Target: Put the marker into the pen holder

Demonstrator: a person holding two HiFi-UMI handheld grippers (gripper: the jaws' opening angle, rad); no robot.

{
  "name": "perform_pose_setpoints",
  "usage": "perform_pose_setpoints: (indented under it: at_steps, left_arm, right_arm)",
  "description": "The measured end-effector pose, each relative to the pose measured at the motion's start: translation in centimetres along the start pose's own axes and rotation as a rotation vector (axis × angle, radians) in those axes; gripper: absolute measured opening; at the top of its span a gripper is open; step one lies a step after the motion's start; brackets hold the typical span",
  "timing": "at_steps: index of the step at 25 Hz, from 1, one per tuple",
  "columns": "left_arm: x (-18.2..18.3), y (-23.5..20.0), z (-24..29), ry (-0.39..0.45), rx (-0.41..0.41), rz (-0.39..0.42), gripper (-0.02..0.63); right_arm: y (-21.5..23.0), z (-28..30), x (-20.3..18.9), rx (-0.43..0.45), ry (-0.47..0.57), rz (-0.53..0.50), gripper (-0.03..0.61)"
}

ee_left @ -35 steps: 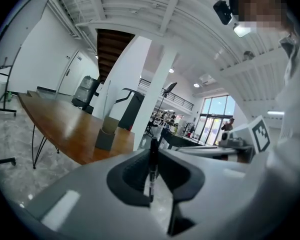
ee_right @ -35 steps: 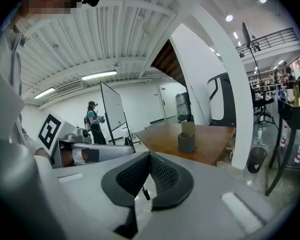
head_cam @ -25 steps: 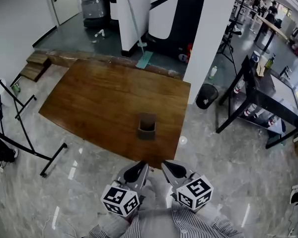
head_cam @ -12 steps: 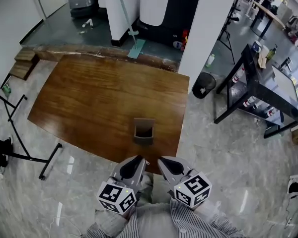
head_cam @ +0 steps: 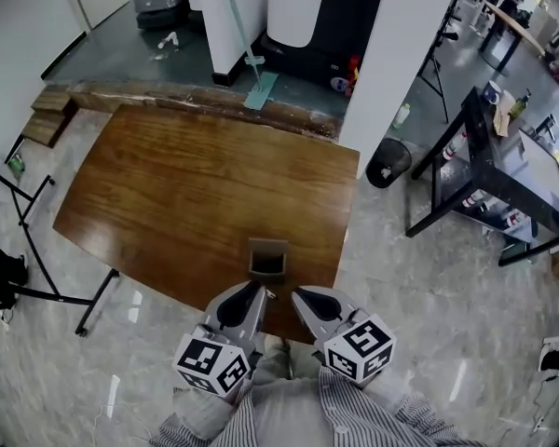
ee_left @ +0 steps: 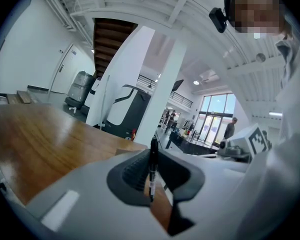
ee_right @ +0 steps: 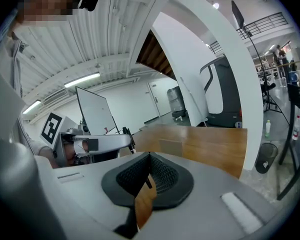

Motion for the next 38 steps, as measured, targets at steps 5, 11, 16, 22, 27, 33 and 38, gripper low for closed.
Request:
perform_pose_setpoints:
  at_steps: [5, 11, 16, 22, 27, 33, 38]
  left_arm:
    - [1.8, -1.0, 1.4, 0.016, 0.017, -0.003, 0.044]
    - [3.3, -2.2, 3.4, 0.022, 0.031, -0.001, 0.045]
    - [2.8, -3.4, 5.2, -0.016, 0.039, 0.004, 0.046]
    - [1.5, -4.3, 6.7, -0.040, 0.060, -0.011, 0.044]
    - [0.0, -4.7, 7.1, -0.053, 0.068, -0.022, 0.046]
    - [-2.1, -4.4, 8.1, -0.100, 0.077, -0.039, 0.046]
    - [-3.1, -4.3, 8.9, -0.131, 0.085, -0.038, 0.047]
  right_arm:
    - [1.7, 0.7, 1.4, 0.010, -0.004, -0.006, 0.000]
    - [3.3, 1.6, 2.4, 0.019, -0.018, -0.009, 0.000]
    - [4.2, 2.9, 1.7, 0.023, -0.053, 0.021, 0.000]
    - [5.0, 4.2, 0.7, 0.046, -0.085, 0.062, 0.000]
    - [4.9, 5.0, -0.3, 0.059, -0.107, 0.082, 0.000]
    - [5.0, 5.1, -2.0, 0.063, -0.137, 0.117, 0.000]
    - [4.9, 5.0, -3.1, 0.075, -0.158, 0.133, 0.000]
Point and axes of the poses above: the fingertips, and each gripper's own axes: z forward along the fingers, y to its right, x out of its top, the point moved 9 cm from there along -z, backward along the fingers, and after that the axes turned 14 degrees about -y, right-handed, at the moved point
